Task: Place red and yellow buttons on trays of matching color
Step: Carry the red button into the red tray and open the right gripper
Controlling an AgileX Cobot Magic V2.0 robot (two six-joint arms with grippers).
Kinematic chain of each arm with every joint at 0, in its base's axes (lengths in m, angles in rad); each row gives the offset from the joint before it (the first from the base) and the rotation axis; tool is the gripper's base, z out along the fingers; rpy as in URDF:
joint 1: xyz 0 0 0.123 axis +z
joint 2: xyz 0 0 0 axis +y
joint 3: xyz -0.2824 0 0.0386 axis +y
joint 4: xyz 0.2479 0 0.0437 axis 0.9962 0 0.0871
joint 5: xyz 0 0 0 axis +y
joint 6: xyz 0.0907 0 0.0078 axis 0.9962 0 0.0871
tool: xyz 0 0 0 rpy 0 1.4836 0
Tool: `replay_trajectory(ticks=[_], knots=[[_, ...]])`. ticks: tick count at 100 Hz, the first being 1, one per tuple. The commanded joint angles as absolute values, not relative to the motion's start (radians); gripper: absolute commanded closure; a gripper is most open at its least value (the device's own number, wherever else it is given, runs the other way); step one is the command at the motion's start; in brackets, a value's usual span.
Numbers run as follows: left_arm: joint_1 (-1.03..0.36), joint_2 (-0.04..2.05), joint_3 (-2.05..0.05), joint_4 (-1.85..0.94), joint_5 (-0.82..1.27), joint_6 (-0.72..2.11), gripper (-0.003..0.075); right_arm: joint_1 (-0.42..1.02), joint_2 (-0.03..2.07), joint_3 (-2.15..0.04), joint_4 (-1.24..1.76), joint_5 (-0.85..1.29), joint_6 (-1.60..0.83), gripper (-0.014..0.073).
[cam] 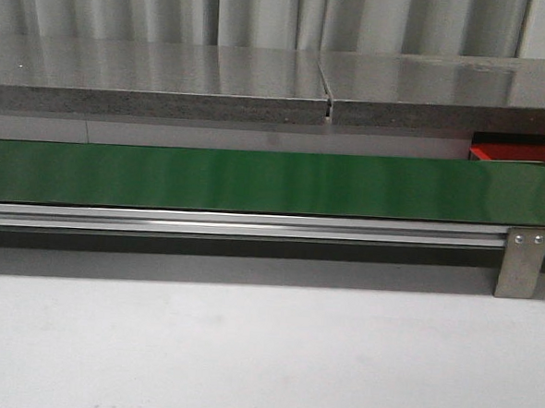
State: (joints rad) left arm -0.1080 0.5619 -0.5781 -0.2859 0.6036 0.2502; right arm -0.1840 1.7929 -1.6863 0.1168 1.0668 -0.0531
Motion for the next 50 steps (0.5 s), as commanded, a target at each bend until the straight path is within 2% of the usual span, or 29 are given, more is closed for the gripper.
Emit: replay_trajectory(ticks=[1,33,50], knots=[[-0.114,0.563,-0.606,-0.302,0.536,0.250,0.0739,-0.234,1.737,-1.719,0.117,1.005,-0.031,0.0592],[-0.114,0.563,-0.606,-0.302,0.536,0.250,0.0739,-0.342,1.801,-1.709,0.117,0.955,0.102,0.0592],[-0.114,0.563,-0.606,-0.302,0.536,0.250,0.0739,-0.352,1.848,-1.709,0.117,0.908,0.113,0.0592]])
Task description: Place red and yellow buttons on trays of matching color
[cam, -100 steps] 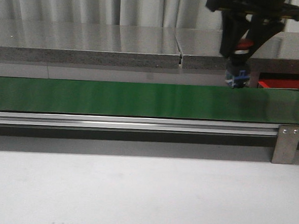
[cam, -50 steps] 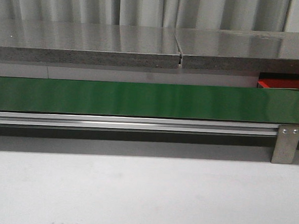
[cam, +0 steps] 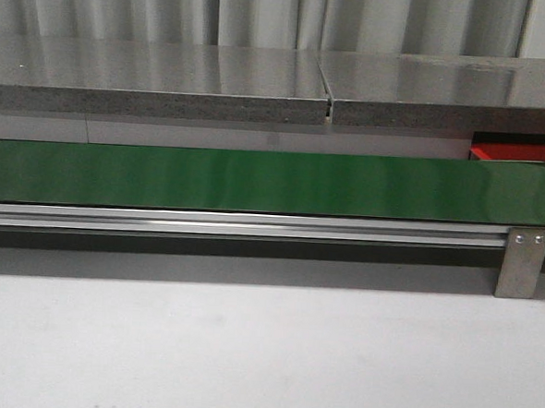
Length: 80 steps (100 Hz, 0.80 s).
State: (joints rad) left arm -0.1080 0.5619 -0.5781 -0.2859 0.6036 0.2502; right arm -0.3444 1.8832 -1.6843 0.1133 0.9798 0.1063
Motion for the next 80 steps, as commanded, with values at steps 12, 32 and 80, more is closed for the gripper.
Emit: replay_trajectory(ticks=[12,32,80], knots=[[-0.114,0.563,-0.606,-0.302,0.536,0.250,0.0739,-0.352,1.874,-1.709,0.124,0.861,0.113,0.0592],[-0.114,0.563,-0.606,-0.302,0.536,0.250,0.0739,-0.352,1.920,-1.709,0.137,0.837,0.113,0.0592],[-0.114,0.563,-0.606,-0.302,0.536,0.250,0.0739,-0.352,2.018,-1.709,0.200,0.749,0.113,0.0592]])
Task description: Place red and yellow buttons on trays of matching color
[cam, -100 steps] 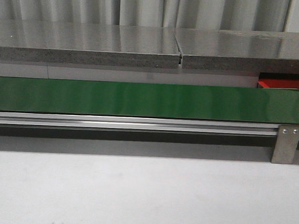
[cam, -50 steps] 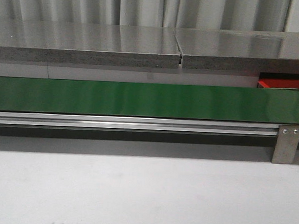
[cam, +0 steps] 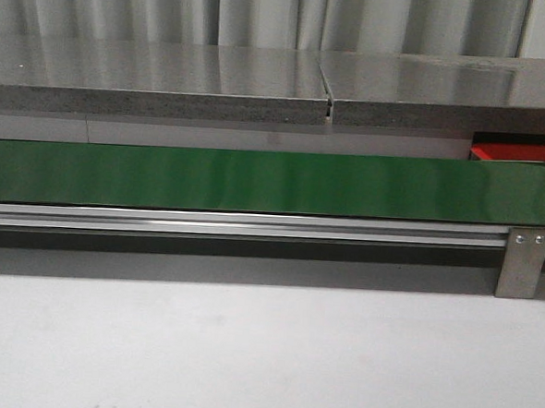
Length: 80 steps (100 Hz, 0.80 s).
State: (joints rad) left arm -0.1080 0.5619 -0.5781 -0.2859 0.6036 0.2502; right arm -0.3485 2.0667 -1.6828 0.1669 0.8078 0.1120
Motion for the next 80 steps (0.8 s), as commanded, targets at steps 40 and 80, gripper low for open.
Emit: replay_trajectory(ticks=[40,80], knots=[[-0.114,0.563,-0.606,-0.302,0.536,0.250,0.0739,-0.352,2.072,-1.710,0.240,0.745,0.112,0.0333],[-0.114,0.563,-0.606,-0.302,0.536,0.250,0.0739,-0.352,2.002,-1.711,0.207,0.722,0.112,0.0130]])
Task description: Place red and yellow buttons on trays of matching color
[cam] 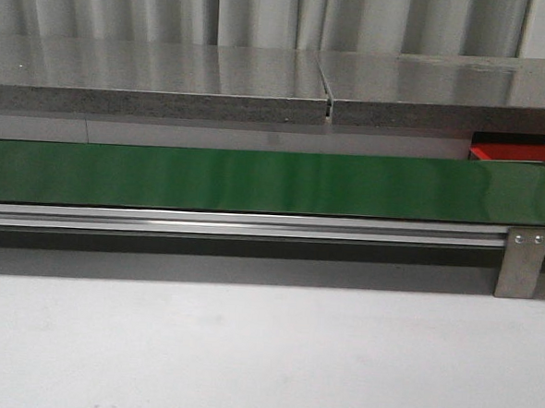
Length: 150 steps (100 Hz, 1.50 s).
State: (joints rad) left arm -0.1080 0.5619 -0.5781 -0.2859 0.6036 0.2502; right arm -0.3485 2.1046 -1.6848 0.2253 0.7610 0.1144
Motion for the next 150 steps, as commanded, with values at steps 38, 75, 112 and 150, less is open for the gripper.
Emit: replay_trajectory(ticks=[38,75,112,150], knots=[[-0.114,0.563,-0.606,-0.302,0.536,0.250,0.0739,-0.312,1.834,-1.709,0.072,0.822,-0.098,0.0370],[-0.114,0.563,-0.606,-0.302,0.536,0.250,0.0739,-0.160,1.689,-1.646,0.079,0.821,-0.124,0.0715],[-0.114,0.563,-0.606,-0.302,0.536,0.250,0.0739,0.009,1.527,-1.442,0.080,0.709,-0.124,0.0715],[-0.114,0.563,-0.606,-0.302,0.536,0.250,0.0739,0.055,1.228,-1.119,0.080,0.554,-0.124,0.0715]])
